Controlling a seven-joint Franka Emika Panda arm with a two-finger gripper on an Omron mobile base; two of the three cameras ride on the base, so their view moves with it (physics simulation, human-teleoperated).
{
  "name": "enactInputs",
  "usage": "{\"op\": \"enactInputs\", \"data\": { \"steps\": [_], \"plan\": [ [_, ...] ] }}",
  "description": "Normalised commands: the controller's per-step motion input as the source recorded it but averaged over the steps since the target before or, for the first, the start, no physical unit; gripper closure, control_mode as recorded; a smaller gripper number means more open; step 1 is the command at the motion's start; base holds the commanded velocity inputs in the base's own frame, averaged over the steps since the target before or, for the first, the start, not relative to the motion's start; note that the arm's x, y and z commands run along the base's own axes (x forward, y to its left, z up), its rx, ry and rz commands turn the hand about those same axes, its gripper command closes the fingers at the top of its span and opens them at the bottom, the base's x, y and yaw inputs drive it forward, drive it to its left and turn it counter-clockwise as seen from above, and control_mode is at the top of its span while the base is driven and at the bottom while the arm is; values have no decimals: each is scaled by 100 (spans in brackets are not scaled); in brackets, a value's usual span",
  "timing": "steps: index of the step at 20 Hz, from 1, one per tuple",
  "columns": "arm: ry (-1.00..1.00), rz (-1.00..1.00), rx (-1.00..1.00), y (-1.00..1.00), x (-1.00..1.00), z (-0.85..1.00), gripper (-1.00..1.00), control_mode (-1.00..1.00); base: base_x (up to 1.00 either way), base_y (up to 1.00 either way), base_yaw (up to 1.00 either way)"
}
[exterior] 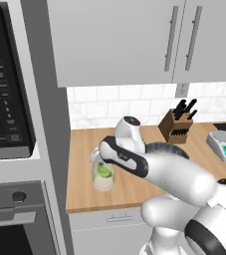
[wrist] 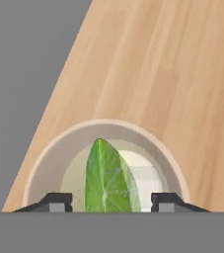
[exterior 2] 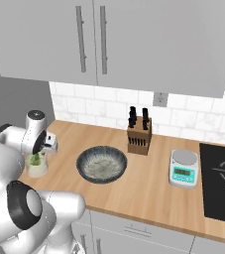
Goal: Grab a lemon wedge from the fridge and one ice cube from the ice bowl, and put them in the glass of lemonade.
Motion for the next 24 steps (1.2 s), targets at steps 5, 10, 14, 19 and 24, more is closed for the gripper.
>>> {"op": "enactInputs", "data": {
  "steps": [5,10,14,19,24],
  "plan": [
    [5,0,0,-1,0,20,-100,-100,0,0,0],
    [0,0,0,0,0,33,-100,-100,0,0,0],
    [0,0,0,0,-6,48,-100,-100,0,0,0],
    [3,0,0,-2,-22,59,-100,-100,0,0,0],
    [0,0,0,-2,-23,0,-100,-100,0,0,0]
  ]
}}
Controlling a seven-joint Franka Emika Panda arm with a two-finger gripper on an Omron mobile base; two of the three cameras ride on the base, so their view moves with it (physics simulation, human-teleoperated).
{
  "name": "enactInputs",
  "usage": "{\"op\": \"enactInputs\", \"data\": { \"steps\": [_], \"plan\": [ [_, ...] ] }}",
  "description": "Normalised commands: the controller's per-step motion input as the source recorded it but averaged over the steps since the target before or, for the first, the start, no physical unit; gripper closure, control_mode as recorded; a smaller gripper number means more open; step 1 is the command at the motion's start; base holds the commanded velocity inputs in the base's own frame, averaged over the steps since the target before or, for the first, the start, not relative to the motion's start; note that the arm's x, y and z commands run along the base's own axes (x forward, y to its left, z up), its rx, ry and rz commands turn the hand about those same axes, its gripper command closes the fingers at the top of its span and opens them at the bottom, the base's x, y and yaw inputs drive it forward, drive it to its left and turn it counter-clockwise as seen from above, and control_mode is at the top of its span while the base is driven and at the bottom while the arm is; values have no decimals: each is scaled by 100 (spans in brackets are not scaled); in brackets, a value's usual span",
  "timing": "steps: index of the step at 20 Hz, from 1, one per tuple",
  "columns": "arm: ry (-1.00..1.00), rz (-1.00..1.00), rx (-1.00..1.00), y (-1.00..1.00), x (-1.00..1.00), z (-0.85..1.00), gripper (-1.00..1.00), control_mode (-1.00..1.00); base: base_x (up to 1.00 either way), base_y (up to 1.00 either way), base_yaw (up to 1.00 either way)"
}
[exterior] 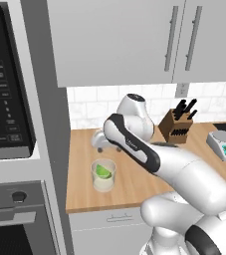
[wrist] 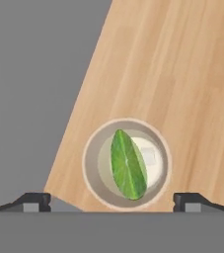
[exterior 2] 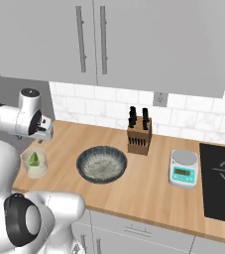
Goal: Grab a lemon wedge from the fridge and one ice cube from the ice bowl, and put them in the glass of lemonade.
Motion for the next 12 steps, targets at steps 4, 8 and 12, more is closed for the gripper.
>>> {"op": "enactInputs", "data": {
  "steps": [4,8,12],
  "plan": [
    [-7,0,0,-12,-12,10,-100,-100,0,0,0],
    [-21,-3,3,-6,-13,37,-100,-100,0,0,0],
    [-22,-5,6,-8,-16,42,-100,-100,0,0,0]
  ]
}}
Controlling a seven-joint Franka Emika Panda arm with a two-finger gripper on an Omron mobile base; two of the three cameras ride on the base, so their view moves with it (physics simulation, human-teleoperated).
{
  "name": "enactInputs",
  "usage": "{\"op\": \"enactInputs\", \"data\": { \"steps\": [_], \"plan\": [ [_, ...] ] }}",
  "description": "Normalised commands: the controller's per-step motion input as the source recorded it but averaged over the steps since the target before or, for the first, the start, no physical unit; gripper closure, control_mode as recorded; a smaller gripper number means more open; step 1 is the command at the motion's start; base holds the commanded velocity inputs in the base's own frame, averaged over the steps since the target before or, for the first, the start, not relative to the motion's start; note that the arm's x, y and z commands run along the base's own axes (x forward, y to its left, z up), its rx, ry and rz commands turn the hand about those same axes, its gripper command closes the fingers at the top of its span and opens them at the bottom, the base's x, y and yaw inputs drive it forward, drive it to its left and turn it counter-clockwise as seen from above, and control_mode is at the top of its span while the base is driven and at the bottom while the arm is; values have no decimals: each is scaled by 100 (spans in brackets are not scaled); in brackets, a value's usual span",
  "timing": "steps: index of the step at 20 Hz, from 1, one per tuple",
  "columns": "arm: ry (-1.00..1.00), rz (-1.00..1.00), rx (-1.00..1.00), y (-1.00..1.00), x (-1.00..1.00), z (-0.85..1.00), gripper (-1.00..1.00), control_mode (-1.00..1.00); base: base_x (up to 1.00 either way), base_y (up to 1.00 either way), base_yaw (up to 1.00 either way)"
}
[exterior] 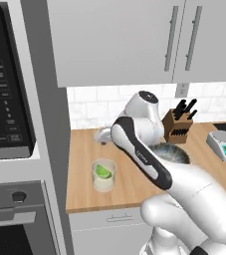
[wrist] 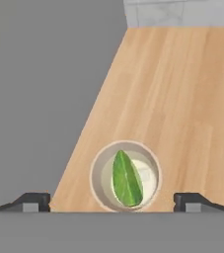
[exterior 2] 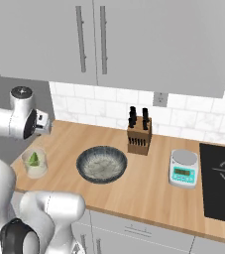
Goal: Grab a lemon wedge from the fridge and one ice cube from the ice bowl, and put them in the glass of lemonade.
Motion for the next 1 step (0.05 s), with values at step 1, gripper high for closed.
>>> {"op": "enactInputs", "data": {
  "steps": [1],
  "plan": [
    [-11,-2,9,-13,-34,44,-100,-100,0,0,0]
  ]
}}
